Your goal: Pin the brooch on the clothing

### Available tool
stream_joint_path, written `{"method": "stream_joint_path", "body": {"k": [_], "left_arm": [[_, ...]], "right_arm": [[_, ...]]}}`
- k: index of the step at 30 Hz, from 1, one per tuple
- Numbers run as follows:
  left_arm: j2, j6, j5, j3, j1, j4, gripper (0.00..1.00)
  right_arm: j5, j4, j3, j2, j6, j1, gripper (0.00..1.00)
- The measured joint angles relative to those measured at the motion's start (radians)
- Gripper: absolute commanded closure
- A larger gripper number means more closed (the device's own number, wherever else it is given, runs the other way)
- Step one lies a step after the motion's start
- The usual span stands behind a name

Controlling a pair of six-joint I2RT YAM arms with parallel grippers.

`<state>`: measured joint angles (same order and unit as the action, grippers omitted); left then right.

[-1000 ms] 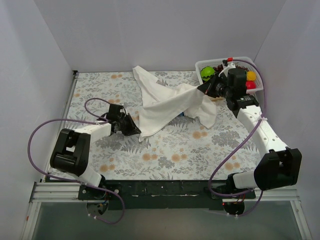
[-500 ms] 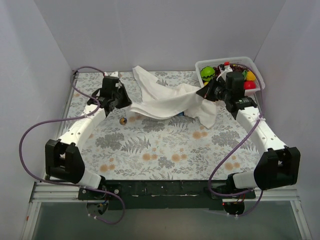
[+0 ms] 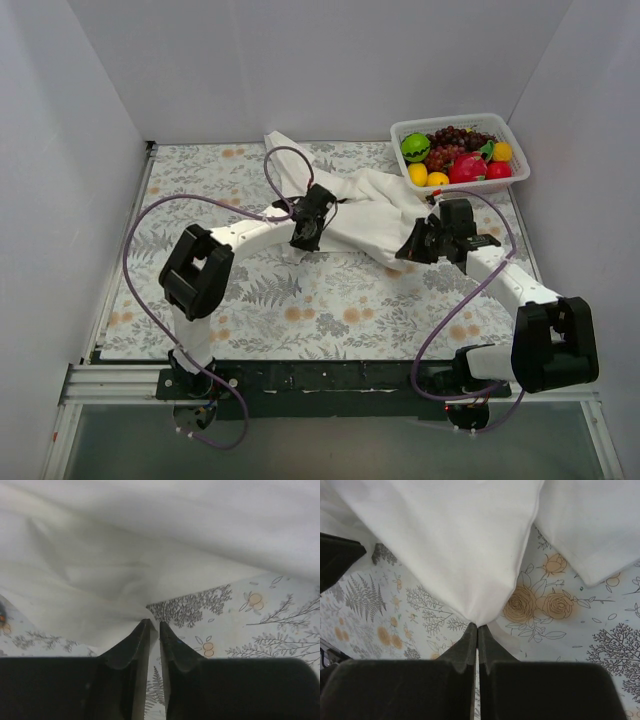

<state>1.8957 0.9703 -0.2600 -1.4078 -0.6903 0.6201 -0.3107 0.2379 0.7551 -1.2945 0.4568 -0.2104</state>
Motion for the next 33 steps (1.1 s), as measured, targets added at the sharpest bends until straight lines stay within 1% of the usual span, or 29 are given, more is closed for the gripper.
{"method": "stream_joint_path", "body": {"k": [1,3,4,6,11,13,17,20,23,26,28,33], "left_arm": [[0.006,-0.003,-0.003,0.023,-0.011,0.015,0.27],[0.002,-0.002,-0.011,0.055,-0.019,0.039,0.02],[-0.008,0.005,-0.015,0.068,-0.019,0.041,0.02],[-0.048,0.021,-0.025,0.096,-0.012,0.037,0.02],[-0.213,0.078,-0.025,0.172,0.009,0.006,0.02],[-0.290,0.108,-0.002,0.209,0.026,-0.016,0.05],[-0.370,0.162,0.085,0.285,0.067,-0.066,0.10],[-0.375,0.180,0.125,0.336,0.085,-0.080,0.12],[-0.364,0.189,0.133,0.365,0.076,-0.079,0.14],[-0.347,0.191,0.127,0.371,0.060,-0.082,0.17],[-0.329,0.192,0.120,0.370,0.045,-0.083,0.20],[-0.243,0.191,0.087,0.360,0.003,-0.082,0.25]], "right_arm": [[-0.002,0.002,-0.013,0.000,-0.001,0.000,0.99],[-0.005,0.008,-0.027,0.000,-0.003,0.000,0.99],[-0.007,0.009,-0.029,0.000,-0.005,0.000,0.99],[-0.007,0.009,-0.030,0.000,-0.009,0.000,0.99],[-0.011,0.009,-0.029,-0.005,-0.018,0.000,0.99],[-0.014,0.009,-0.028,-0.012,-0.020,0.000,0.99],[-0.020,0.008,-0.023,-0.031,-0.026,0.000,0.99],[-0.027,0.007,-0.021,-0.042,-0.031,0.001,0.99],[-0.031,0.007,-0.010,-0.051,-0.035,0.001,0.99],[-0.033,0.005,0.006,-0.060,-0.038,0.001,0.99],[-0.033,0.002,0.014,-0.066,-0.038,0.001,0.99],[-0.033,-0.002,0.025,-0.082,-0.040,0.001,0.99]]}}
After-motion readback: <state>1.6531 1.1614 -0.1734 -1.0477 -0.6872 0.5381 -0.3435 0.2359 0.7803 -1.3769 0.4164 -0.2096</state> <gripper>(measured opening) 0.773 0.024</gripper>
